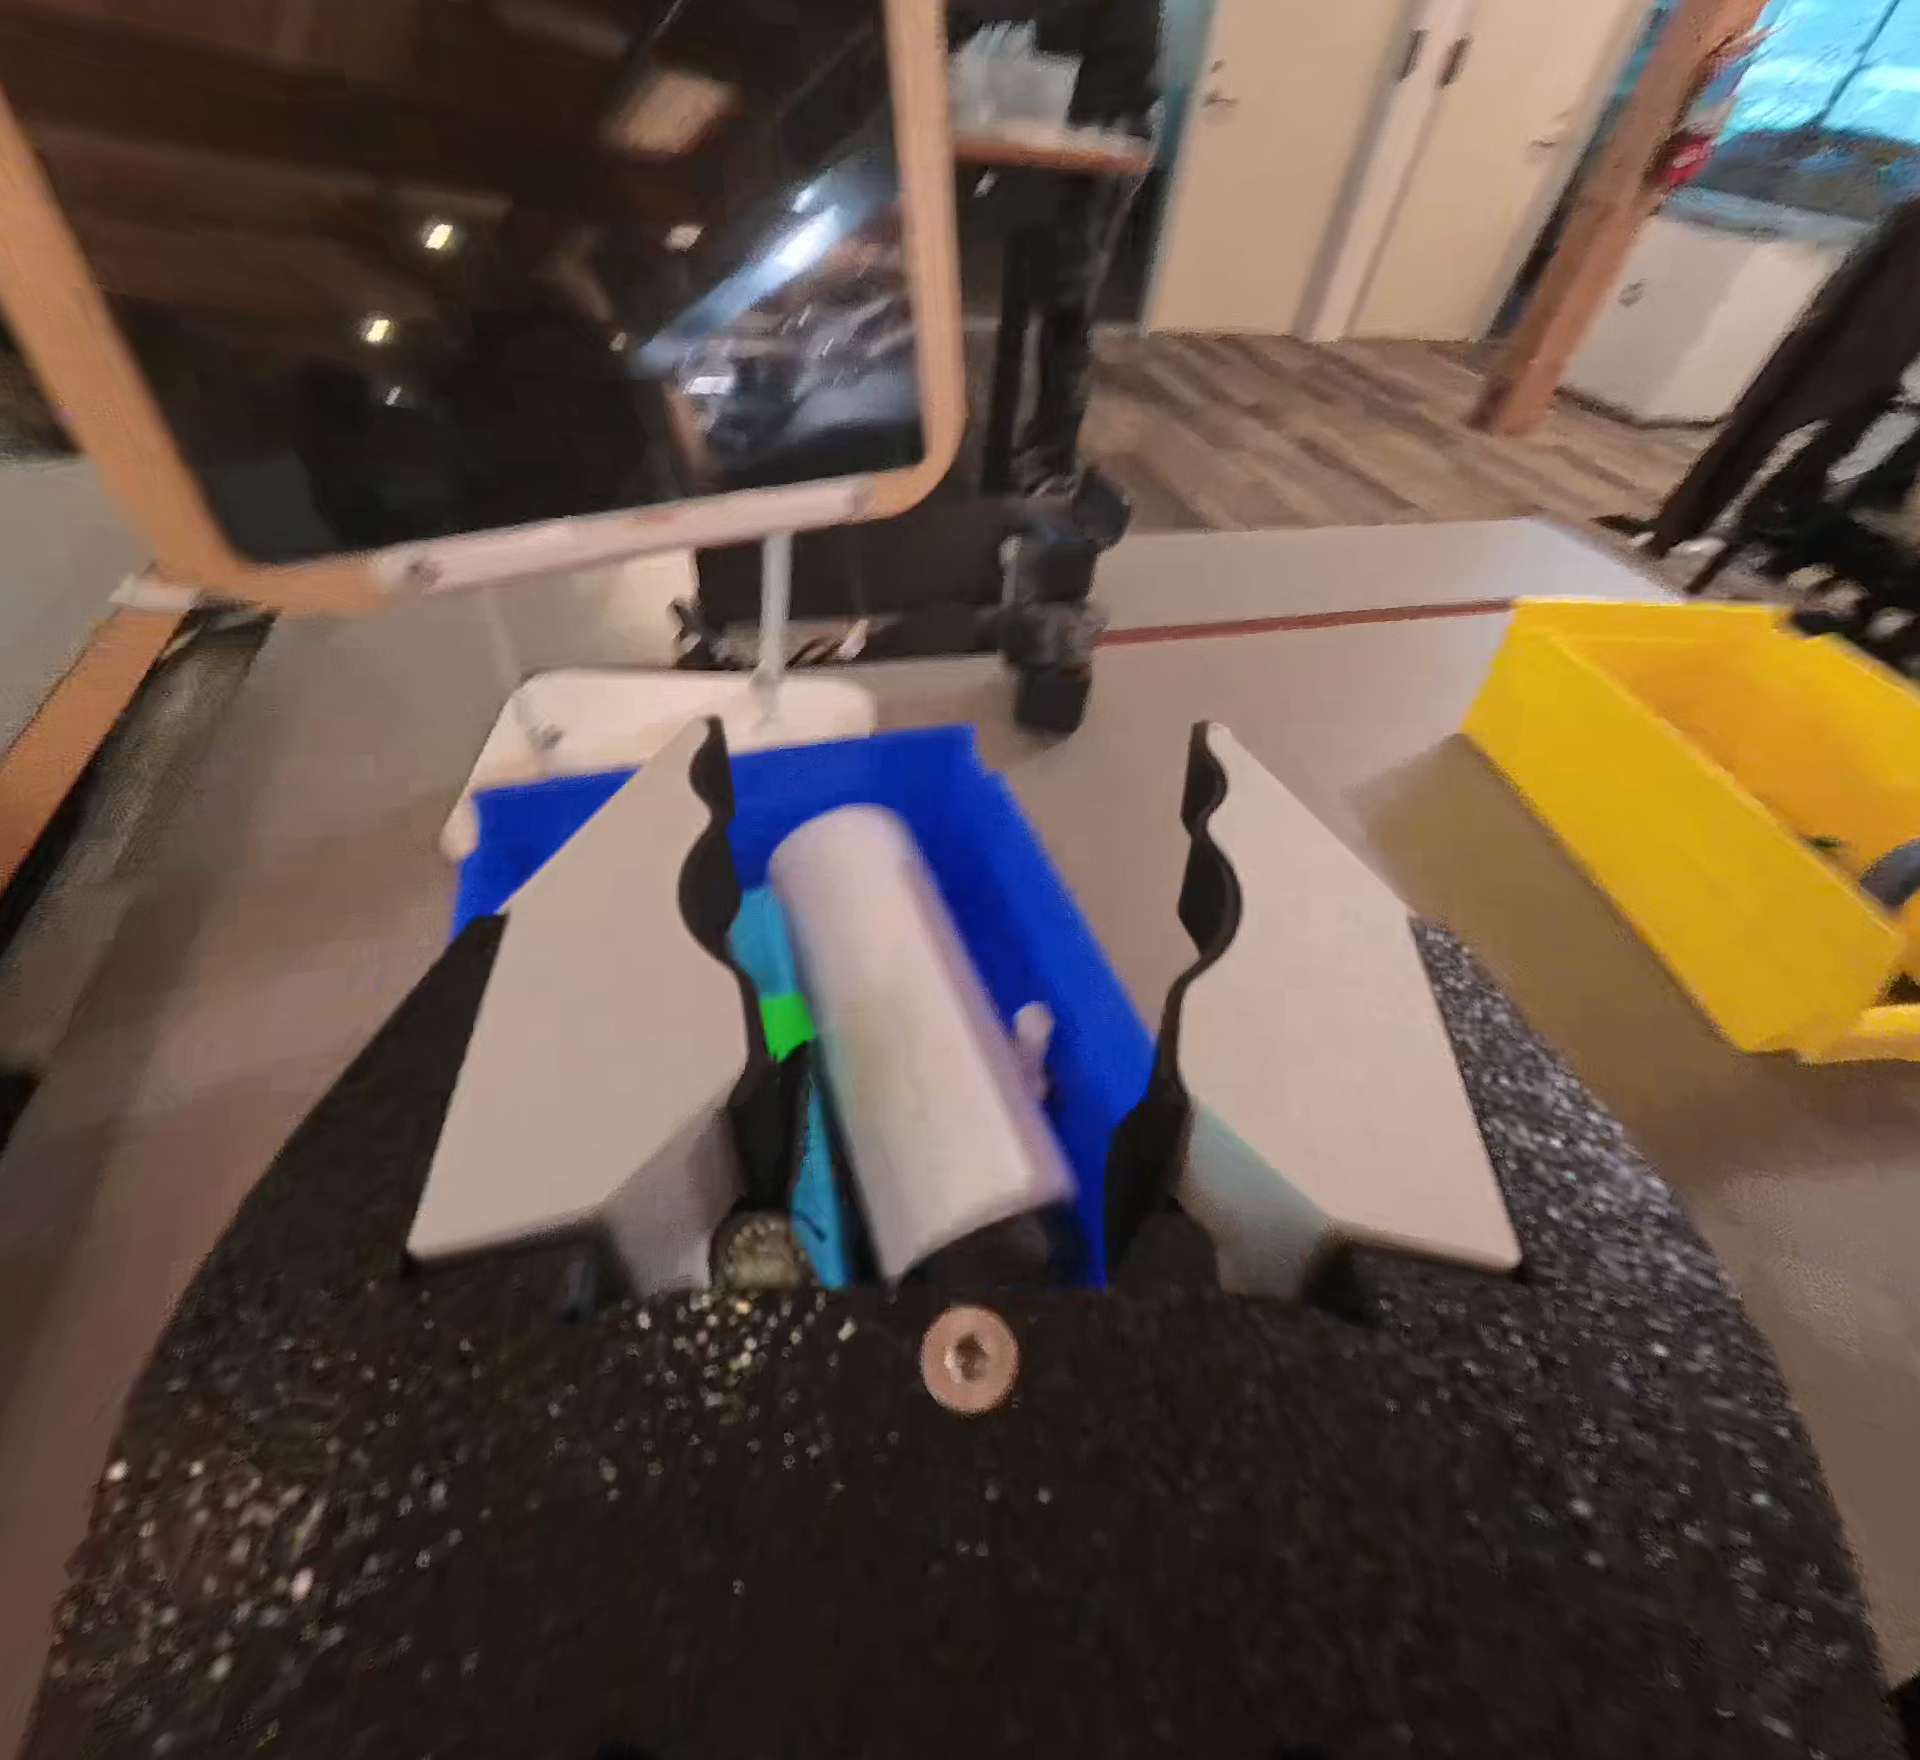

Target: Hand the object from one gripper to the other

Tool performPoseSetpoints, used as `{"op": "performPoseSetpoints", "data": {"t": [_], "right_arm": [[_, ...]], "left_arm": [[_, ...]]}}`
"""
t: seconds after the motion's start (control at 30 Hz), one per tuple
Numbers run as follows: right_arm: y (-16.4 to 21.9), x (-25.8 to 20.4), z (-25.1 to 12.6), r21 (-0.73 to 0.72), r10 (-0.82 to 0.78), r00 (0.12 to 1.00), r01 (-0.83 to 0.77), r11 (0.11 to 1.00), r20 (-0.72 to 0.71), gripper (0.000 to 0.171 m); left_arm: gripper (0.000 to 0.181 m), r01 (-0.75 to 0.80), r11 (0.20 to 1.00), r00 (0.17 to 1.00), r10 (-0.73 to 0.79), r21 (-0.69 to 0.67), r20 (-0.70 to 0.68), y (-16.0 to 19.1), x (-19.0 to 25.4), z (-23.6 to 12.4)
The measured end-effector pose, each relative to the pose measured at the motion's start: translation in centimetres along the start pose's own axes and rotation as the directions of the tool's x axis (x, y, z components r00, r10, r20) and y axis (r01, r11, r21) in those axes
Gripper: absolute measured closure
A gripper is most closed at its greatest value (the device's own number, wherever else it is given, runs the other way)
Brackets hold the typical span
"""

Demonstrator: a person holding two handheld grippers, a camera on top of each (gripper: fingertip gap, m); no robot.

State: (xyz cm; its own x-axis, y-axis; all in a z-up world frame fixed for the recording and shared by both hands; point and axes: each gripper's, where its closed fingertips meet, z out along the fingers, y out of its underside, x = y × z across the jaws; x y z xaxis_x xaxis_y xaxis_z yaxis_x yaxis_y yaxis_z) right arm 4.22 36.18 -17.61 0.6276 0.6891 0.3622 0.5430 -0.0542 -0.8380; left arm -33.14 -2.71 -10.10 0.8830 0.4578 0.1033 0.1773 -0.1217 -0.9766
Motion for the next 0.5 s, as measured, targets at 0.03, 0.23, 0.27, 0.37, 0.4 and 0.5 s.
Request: {"op": "performPoseSetpoints", "data": {"t": [0.03, 0.23, 0.27, 0.37, 0.4, 0.5], "right_arm": [[-1.7, -0.9, -1.0, 0.075, -0.002, 0.999, -0.001, 0.997, 0.032, 0.075], [-7.4, -5.1, -5.4, 0.339, -0.063, 0.985, 0.004, 0.941, 0.163, 0.088], [-7.6, -5.5, -5.6, 0.351, -0.065, 0.982, -0.002, 0.936, 0.178, 0.09], [-7.8, -6.5, -5.7, 0.355, -0.058, 0.969, -0.032, 0.934, 0.239, 0.091], [-7.7, -6.7, -5.5, 0.35, -0.056, 0.966, -0.037, 0.936, 0.252, 0.091], [-7.5, -7.5, -5.3, 0.342, -0.065, 0.958, -0.036, 0.939, 0.28, 0.092]], "left_arm": [[0.095, -0.001, 0.998, 0.999, 0.004, -0.06, 0.043, 1.1, -1.4, 0.0], [0.114, -0.063, 0.95, 0.989, 0.101, -0.305, 0.108, 6.1, -4.8, 0.6], [0.115, -0.066, 0.945, 0.991, 0.101, -0.32, 0.091, 6.6, -4.8, 0.9], [0.113, -0.039, 0.941, 0.996, 0.066, -0.337, 0.068, 8.2, -5.1, 2.5], [0.109, -0.007, 0.94, 0.997, 0.033, -0.341, 0.07, 8.8, -5.2, 3.1], [0.1, 0.103, 0.931, 0.993, -0.076, -0.349, 0.091, 10.5, -5.7, 4.6]]}}
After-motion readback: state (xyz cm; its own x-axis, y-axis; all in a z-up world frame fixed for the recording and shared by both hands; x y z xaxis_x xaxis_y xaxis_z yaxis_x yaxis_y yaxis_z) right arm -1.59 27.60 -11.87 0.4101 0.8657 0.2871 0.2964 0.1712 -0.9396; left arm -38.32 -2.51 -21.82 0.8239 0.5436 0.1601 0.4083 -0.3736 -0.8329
